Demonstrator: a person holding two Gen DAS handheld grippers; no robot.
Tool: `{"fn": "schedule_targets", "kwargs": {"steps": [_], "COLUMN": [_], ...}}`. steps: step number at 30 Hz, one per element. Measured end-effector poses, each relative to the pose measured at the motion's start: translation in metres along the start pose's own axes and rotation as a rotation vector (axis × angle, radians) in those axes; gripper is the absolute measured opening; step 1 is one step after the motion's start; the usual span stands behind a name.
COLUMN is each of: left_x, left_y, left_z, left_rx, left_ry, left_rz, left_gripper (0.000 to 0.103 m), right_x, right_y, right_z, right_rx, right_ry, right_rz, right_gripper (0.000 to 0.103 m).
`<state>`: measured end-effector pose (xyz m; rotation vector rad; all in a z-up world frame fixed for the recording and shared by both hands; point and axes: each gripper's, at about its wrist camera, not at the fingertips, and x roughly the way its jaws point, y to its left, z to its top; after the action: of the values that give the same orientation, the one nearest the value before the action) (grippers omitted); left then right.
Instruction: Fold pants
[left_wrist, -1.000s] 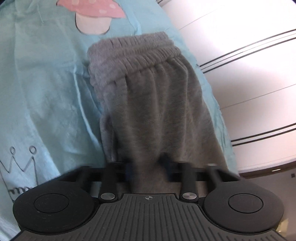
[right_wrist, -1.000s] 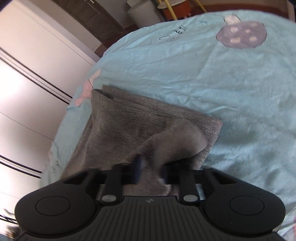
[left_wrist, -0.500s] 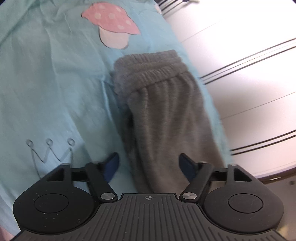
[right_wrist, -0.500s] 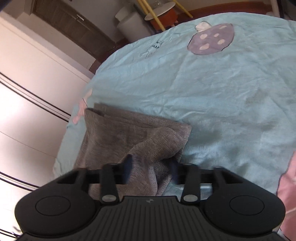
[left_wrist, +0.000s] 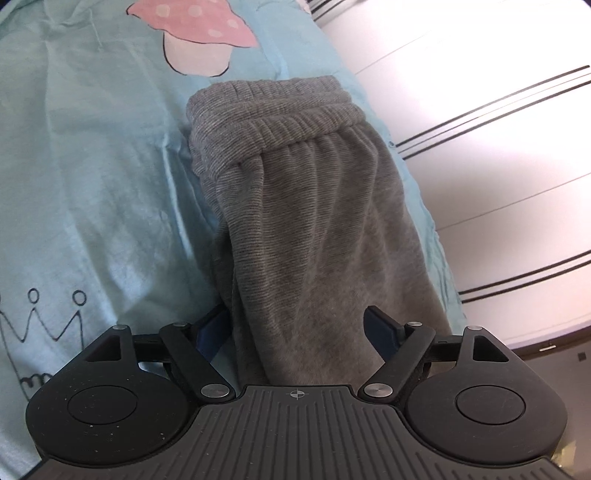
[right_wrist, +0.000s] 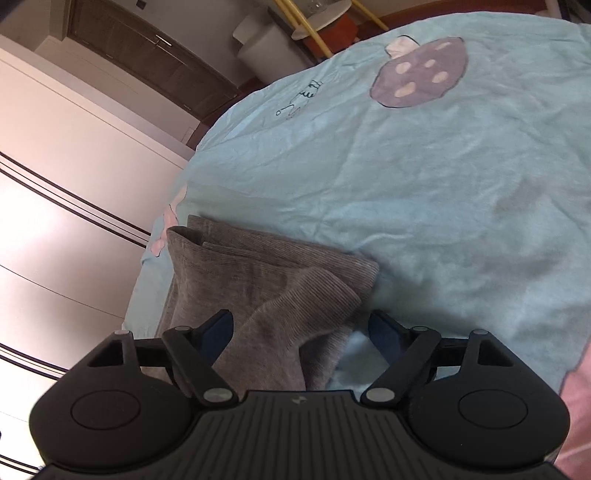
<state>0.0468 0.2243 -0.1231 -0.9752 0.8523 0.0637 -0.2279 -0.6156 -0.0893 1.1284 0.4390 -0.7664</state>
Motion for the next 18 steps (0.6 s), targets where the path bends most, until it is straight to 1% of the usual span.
{"fn": "schedule_targets", "kwargs": {"steps": [1, 2, 4, 6, 7, 8, 9, 11, 12, 13, 14, 15, 16, 17, 18], "left_x": [-0.002, -0.002, 0.001, 0.007, 0.014, 0.013, 0.011, 0.011, 0.008, 0.005, 0.002, -0.003, -0.006, -0.01, -0.015], "left_y": [0.0, 0.0, 0.0, -0.002, -0.004, -0.003, -0.002, 0.0, 0.001, 0.002, 0.003, 0.005, 0.006, 0.005, 0.004], "left_z": [-0.001, -0.001, -0.001, 0.0, 0.002, 0.003, 0.003, 0.005, 0.005, 0.004, 0.003, 0.002, 0.001, 0.0, -0.001], "left_rx": [-0.001, -0.006, -0.018, -0.03, -0.04, -0.053, -0.069, -0.097, -0.1, -0.099, -0.094, -0.092, -0.094, -0.096, -0.094], "left_ry": [-0.003, -0.007, -0.013, -0.018, -0.02, -0.02, -0.019, -0.024, -0.033, -0.047, -0.058, -0.064, -0.068, -0.075, -0.082], "left_rz": [0.001, -0.001, -0.005, -0.004, -0.003, -0.002, -0.004, -0.009, -0.007, -0.002, 0.004, 0.013, 0.021, 0.034, 0.055], "left_gripper": [0.085, 0.086, 0.088, 0.088, 0.088, 0.088, 0.087, 0.087, 0.087, 0.087, 0.087, 0.086, 0.085, 0.085, 0.085], "right_x": [0.003, 0.008, 0.017, 0.024, 0.025, 0.024, 0.021, 0.003, -0.009, -0.018, -0.025, -0.028, -0.024, -0.013, 0.002], "right_y": [0.002, 0.002, -0.003, -0.005, -0.003, 0.001, 0.007, 0.018, 0.02, 0.022, 0.023, 0.024, 0.024, 0.022, 0.019], "right_z": [0.001, 0.002, 0.001, 0.001, 0.001, 0.001, 0.003, 0.011, 0.015, 0.018, 0.019, 0.019, 0.019, 0.018, 0.016], "right_rx": [-0.005, 0.01, 0.091, 0.118, 0.112, 0.101, 0.09, 0.105, 0.144, 0.159, 0.134, 0.079, 0.03, -0.039, -0.088], "right_ry": [0.0, 0.024, 0.065, 0.062, 0.057, 0.053, 0.048, 0.018, 0.007, -0.001, -0.017, -0.037, -0.035, -0.01, 0.031], "right_rz": [0.008, 0.02, 0.062, 0.076, 0.074, 0.068, 0.08, 0.179, 0.253, 0.295, 0.31, 0.283, 0.232, 0.154, 0.037], "right_gripper": [0.04, 0.031, 0.031, 0.031, 0.018, 0.012, 0.011, 0.01, 0.01, 0.01, 0.01, 0.01, 0.011, 0.014, 0.017]}}
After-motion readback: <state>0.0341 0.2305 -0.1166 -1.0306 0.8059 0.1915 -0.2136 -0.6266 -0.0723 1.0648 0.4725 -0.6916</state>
